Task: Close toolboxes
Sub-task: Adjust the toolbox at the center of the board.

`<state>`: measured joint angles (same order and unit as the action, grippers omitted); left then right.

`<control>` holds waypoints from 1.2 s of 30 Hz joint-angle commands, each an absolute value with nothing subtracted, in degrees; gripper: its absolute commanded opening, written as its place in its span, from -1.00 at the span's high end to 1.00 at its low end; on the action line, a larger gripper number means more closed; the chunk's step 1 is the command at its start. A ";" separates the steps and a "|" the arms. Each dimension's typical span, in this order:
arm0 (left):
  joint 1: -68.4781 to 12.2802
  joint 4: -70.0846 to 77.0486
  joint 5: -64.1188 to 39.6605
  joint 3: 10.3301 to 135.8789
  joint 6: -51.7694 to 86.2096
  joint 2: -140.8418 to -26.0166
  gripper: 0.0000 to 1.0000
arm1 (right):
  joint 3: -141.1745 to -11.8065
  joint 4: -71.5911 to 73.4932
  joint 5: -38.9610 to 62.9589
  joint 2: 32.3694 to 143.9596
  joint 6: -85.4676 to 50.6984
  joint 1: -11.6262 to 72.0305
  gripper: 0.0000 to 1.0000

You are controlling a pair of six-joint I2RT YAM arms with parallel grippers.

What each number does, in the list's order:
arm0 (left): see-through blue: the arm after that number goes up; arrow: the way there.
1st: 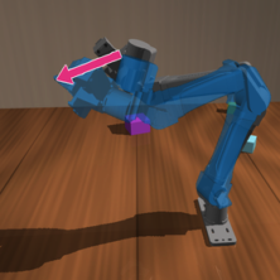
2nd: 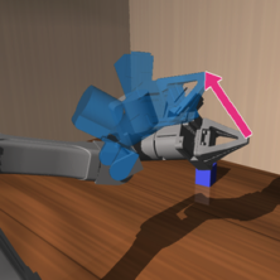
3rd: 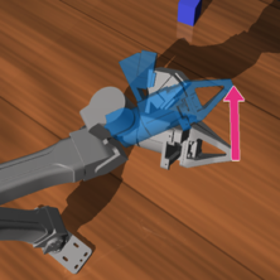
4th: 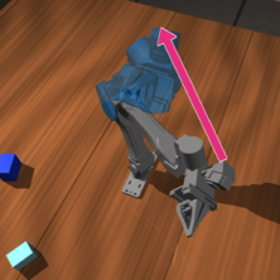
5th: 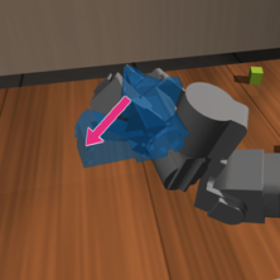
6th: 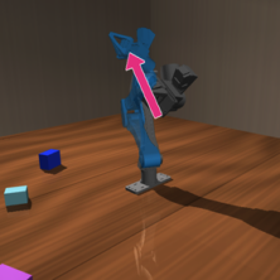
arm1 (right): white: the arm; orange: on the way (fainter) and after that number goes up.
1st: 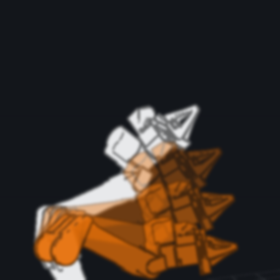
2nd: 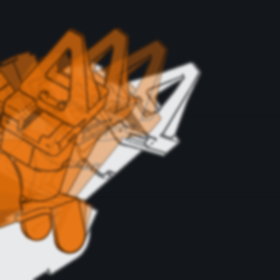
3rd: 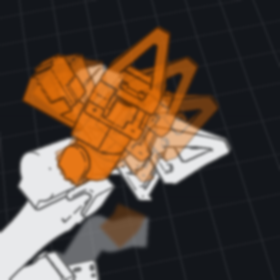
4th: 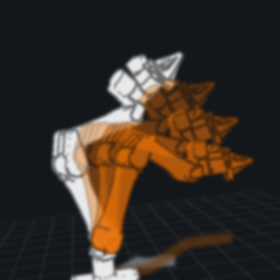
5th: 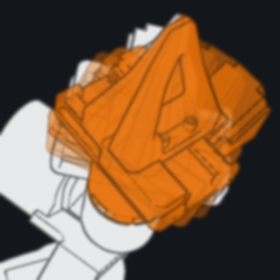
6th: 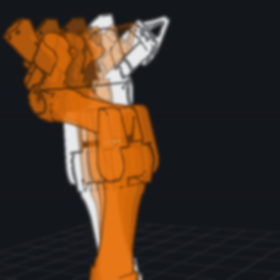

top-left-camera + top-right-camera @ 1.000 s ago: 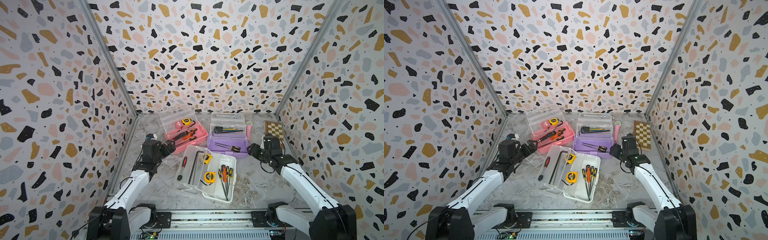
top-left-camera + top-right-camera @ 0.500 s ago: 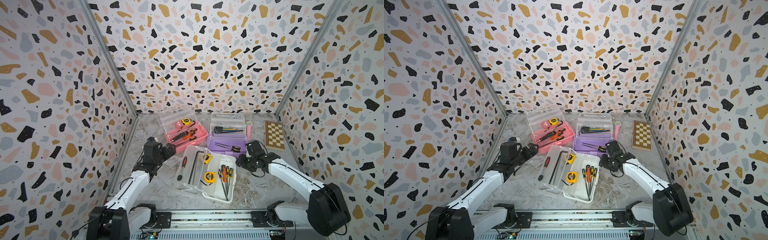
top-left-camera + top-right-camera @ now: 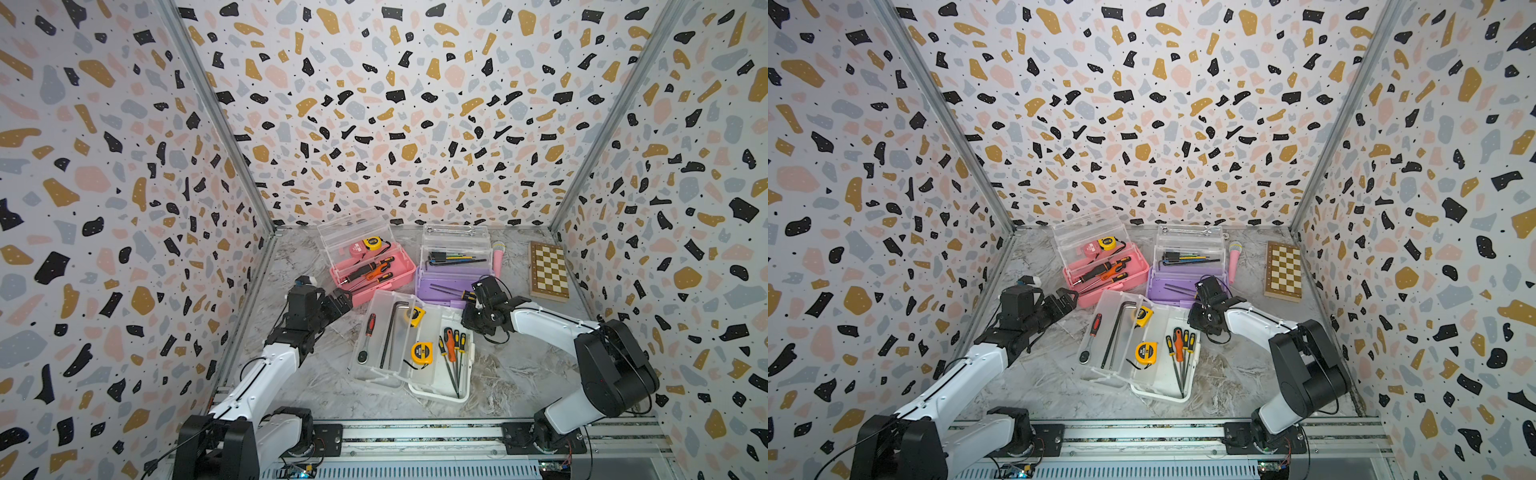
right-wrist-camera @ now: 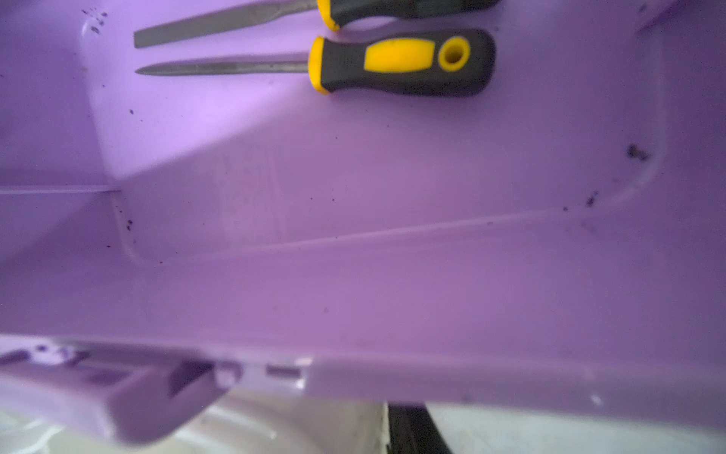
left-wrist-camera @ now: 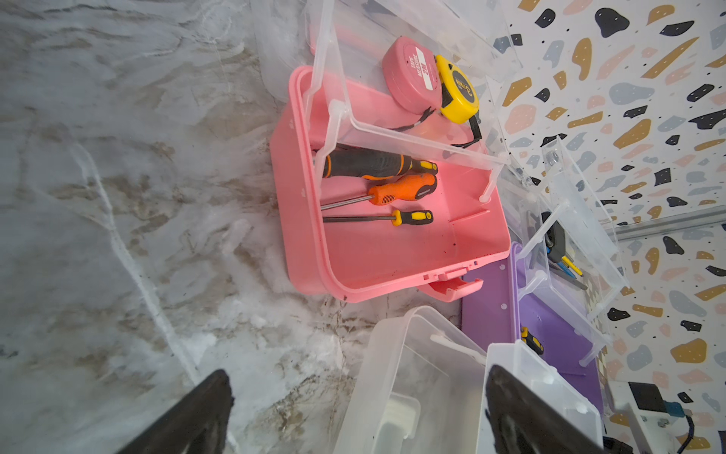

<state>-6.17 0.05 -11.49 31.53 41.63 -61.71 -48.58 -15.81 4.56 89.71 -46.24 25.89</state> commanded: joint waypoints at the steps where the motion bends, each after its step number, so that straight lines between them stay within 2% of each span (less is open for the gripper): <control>1: -6.42 1.28 -11.07 31.18 40.93 -61.47 -0.98 | -51.43 -13.10 0.12 91.37 -47.64 25.03 0.57; 3: -6.42 0.99 -10.92 31.17 40.96 -61.52 -0.98 | -52.14 -12.99 -0.67 92.14 -47.65 24.74 0.76; 7: -6.42 -0.21 -10.61 31.72 40.80 -61.94 -0.98 | -52.39 -11.43 -0.09 93.31 -49.08 23.33 1.00; 13: -6.42 -4.41 -9.52 33.73 41.58 -62.92 -0.98 | -53.00 -9.03 2.03 94.35 -51.24 21.69 1.00; 15: -6.42 -7.32 -9.74 34.83 42.08 -63.01 -0.98 | -53.24 -9.59 3.10 93.69 -51.33 21.53 0.97; 18: -6.42 -12.26 -12.15 35.68 41.66 -62.46 -0.98 | -52.93 -11.58 3.57 91.22 -50.69 21.52 0.71; 23: -6.42 -16.57 -16.79 33.69 41.65 -58.22 -0.98 | -50.99 -13.65 2.43 85.29 -49.67 21.36 0.48; 28: -6.39 -24.16 -19.73 33.05 41.48 -52.68 -0.97 | -50.90 -14.75 0.54 82.87 -47.55 21.03 0.46; 31: -6.84 -28.62 -20.91 31.89 41.40 -50.07 -0.82 | -51.91 -15.03 1.64 84.34 -46.37 20.41 0.49; 36: -7.90 -31.78 -20.08 28.83 41.49 -48.47 -0.77 | -52.73 -14.60 4.90 86.92 -45.45 20.40 0.47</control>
